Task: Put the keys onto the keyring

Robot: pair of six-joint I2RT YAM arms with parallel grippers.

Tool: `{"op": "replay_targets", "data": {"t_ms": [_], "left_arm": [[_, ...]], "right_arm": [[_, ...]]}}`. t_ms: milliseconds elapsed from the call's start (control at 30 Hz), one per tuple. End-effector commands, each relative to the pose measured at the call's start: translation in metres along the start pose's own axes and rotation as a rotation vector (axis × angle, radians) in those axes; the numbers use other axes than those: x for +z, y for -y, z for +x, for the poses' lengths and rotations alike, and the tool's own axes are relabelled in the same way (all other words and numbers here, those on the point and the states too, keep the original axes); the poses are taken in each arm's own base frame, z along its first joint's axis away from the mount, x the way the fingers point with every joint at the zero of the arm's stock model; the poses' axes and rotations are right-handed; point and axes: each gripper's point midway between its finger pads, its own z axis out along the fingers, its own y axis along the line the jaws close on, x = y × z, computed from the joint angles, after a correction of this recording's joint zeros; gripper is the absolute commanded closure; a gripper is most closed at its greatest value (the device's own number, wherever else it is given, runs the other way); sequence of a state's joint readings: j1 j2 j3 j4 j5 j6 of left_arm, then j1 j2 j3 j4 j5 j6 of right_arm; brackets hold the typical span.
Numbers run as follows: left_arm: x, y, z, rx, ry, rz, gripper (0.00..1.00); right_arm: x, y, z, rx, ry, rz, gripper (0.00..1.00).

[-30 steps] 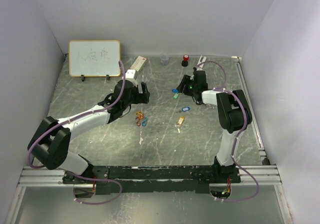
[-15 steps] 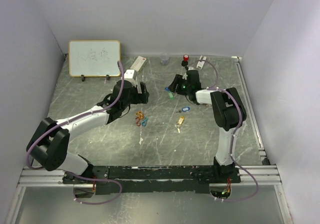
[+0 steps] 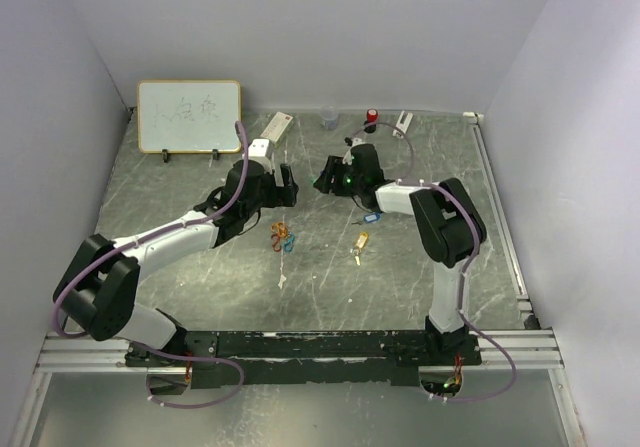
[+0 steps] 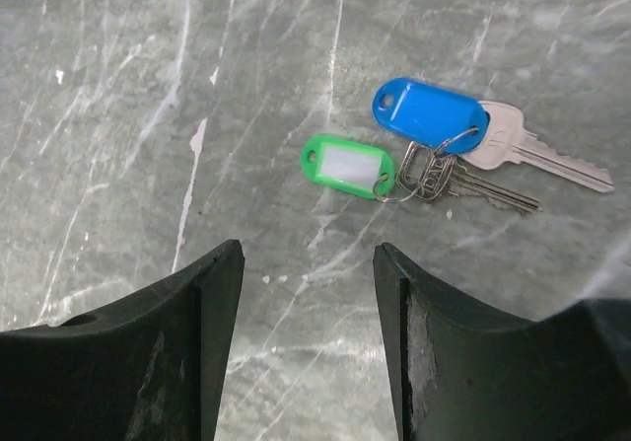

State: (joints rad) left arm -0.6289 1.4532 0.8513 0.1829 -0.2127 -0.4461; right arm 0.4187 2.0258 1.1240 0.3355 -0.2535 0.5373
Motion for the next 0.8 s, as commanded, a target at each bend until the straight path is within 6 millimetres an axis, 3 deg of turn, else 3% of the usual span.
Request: {"op": "replay_targets", "data": {"t_ms": [0,300,400,767], "left_arm": [[0.003,0.0,0.001,-0.006,-0.006,0.009,0.0],[0.011,-0.016,0.045,-0.056,-0.185,-0.081,0.05],[0.009,-0.025,0.058,-0.08,-0.229,-0.133,0.05],[0.003,-0.029,0.109,-0.082,-0.376,-0.178,0.03]], "right_arm": [[-0.032,-0.019,-0.041,-0.046,0.111,-0.001,0.44],[-0.076,-0.015,-0.058,-0.1,0.182,0.093,0.44],[-0.085,-0.009,-0.05,-0.111,0.174,0.123,0.44],[-0.097,-0.009,-0.05,-0.12,0.192,0.132,0.44]]}}
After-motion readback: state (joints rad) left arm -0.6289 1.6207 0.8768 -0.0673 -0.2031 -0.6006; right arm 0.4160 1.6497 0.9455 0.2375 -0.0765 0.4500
